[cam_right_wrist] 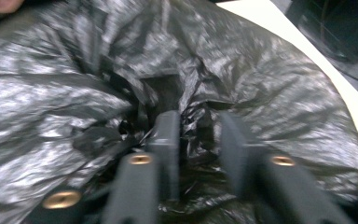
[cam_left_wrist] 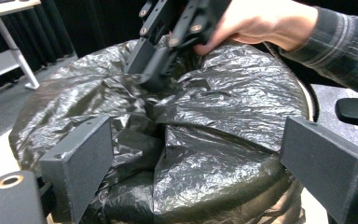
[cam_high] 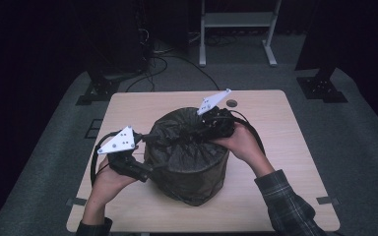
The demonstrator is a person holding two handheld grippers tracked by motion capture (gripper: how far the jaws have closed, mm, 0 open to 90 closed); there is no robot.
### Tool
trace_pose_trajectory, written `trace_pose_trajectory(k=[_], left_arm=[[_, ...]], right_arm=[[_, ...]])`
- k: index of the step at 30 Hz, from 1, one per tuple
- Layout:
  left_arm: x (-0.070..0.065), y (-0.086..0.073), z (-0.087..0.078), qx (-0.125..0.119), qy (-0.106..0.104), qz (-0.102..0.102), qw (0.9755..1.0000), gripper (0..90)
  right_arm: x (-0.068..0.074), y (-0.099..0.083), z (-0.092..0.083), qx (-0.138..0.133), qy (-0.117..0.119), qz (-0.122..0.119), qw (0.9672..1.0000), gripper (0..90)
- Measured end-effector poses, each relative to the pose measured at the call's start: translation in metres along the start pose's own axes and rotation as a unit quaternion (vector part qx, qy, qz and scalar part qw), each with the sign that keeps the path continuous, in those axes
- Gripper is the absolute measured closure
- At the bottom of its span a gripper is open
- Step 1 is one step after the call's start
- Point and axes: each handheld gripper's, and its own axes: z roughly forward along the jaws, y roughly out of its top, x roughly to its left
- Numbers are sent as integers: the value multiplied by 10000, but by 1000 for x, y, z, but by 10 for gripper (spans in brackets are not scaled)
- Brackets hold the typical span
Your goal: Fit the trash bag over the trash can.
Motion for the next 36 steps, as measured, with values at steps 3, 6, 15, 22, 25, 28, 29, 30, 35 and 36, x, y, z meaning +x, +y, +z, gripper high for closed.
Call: trace_pose_trajectory(k=[3,6,15,22,25,28,29,30,35,36], left_arm=[[-1,-1,2,4,-105,-22,9999,86],[-1,-1,4,75,-129,-2,9999,86],[-3,-1,6,13,-187,-32,9998,86],[-4,-1,-8,-123,-91,-128,9998,63],[-4,-5,-17,-154,36,-225,9996,29],[-4,-13,-27,-126,199,-327,9992,10],[-4,-13,-27,-126,199,-327,9992,2],[-5,-21,-32,-56,307,-377,9988,0],[-4,-46,-41,150,517,-475,9974,0],[-4,-51,-42,186,548,-496,9971,0]], right_arm=[[-7,-1,2,75,-193,44,9998,871],[-11,-1,0,0,-369,116,9993,891],[-22,-4,-5,-154,-570,245,9980,820],[-20,-4,-16,-453,-401,444,9972,427],[-17,-4,-21,-566,-239,559,9965,317],[-16,-3,-24,-650,59,734,9952,224],[-16,-2,-25,-663,160,767,9947,191],[-15,-2,-26,-684,219,741,9947,171],[-11,0,-29,-683,263,630,9953,120],[-10,0,-29,-638,260,595,9958,100]])
